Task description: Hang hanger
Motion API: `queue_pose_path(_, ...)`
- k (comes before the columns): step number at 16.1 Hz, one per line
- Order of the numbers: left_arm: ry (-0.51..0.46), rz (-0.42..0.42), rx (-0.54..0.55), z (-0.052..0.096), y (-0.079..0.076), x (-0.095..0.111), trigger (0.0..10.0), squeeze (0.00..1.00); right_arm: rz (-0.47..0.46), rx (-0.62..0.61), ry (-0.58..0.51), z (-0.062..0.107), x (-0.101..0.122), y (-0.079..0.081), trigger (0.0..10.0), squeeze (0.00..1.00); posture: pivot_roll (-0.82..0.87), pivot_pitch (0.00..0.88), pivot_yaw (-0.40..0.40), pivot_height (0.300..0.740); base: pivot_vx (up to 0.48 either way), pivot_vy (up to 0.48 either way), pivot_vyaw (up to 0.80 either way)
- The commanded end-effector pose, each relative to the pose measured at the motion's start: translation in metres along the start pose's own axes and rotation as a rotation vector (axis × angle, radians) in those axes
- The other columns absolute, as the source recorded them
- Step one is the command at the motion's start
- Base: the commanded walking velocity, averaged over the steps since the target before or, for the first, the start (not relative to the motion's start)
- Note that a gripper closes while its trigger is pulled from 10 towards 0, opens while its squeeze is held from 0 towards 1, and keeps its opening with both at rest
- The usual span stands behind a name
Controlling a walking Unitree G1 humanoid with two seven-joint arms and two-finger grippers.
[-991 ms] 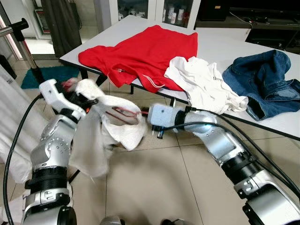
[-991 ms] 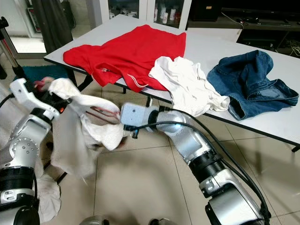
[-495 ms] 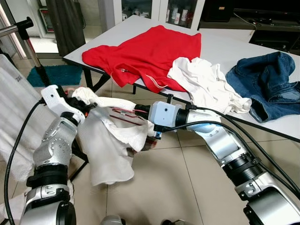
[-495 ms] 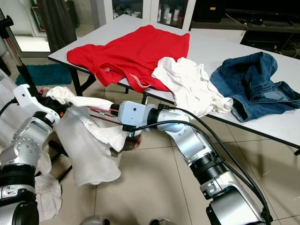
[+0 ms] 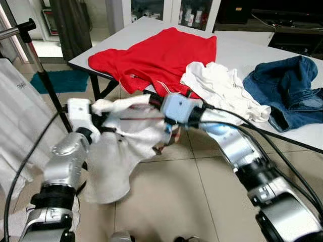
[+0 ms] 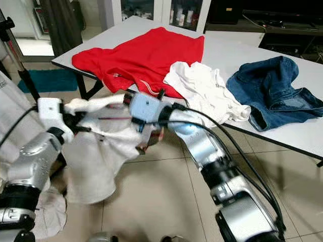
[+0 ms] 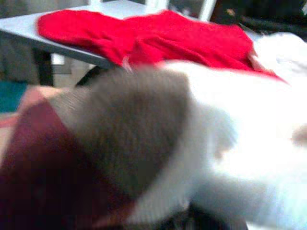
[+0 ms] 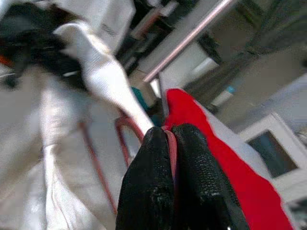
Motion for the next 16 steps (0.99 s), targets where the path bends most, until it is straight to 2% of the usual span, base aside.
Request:
queue_pose_path(1,0.043,-0.036,-0.017,0.002,-0.003,-0.009,10.0,0.00,0.012,-0.134,-0.056,0.003,0.016,-0.031,0.0,0.04,0.08,0.000,-0.051,0.740,0.000,0.000,0.00)
queue_pose_path(4,0.043,-0.072,-0.036,0.002,-0.006,-0.008,10.0,0.00,0.016,-0.166,-0.089,0.003,0.022,-0.037,0.0,0.04,0.08,0.000,-0.051,0.740,0.000,0.000,0.00)
queue_pose_path(7,0.044,-0.104,-0.059,0.001,-0.013,-0.006,10.0,0.00,0.078,-0.164,-0.099,0.002,0.025,-0.035,0.0,0.04,0.08,0.000,-0.049,0.740,0.000,0.000,0.00)
queue_pose_path(10,0.013,-0.109,-0.067,-0.002,-0.018,0.000,10.0,0.00,0.080,-0.176,-0.101,0.000,0.027,-0.036,0.0,0.04,0.08,0.000,-0.049,0.740,0.000,0.000,0.00)
queue_pose_path(12,-0.057,-0.129,-0.080,-0.003,-0.023,0.012,10.0,0.00,0.052,-0.206,-0.092,0.000,0.026,-0.042,0.0,0.04,0.08,0.000,-0.050,0.740,0.000,0.000,0.00)
queue_pose_path(14,-0.173,-0.128,-0.063,-0.003,-0.030,0.028,10.0,0.00,-0.120,-0.280,-0.102,-0.002,0.028,-0.055,0.0,0.04,0.08,0.000,-0.051,0.740,0.000,0.000,0.00)
queue_pose_path(16,-0.290,-0.083,-0.070,0.001,-0.035,0.049,10.0,0.00,-0.177,-0.284,-0.109,-0.005,0.029,-0.056,0.0,0.05,0.08,0.000,-0.054,0.740,0.000,0.000,0.00)
Point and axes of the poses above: a point about 5 cm out from each wrist's last joint towards the gripper, its own z axis pointing back from the gripper into the wrist, its own x axis along the axis of the wrist's last joint, y = z × x, the point moved 4 cm from there along -z, pointing out of the wrist towards the gripper, and after that the axes turned 8 degrees about -z, right-handed, at the moved point
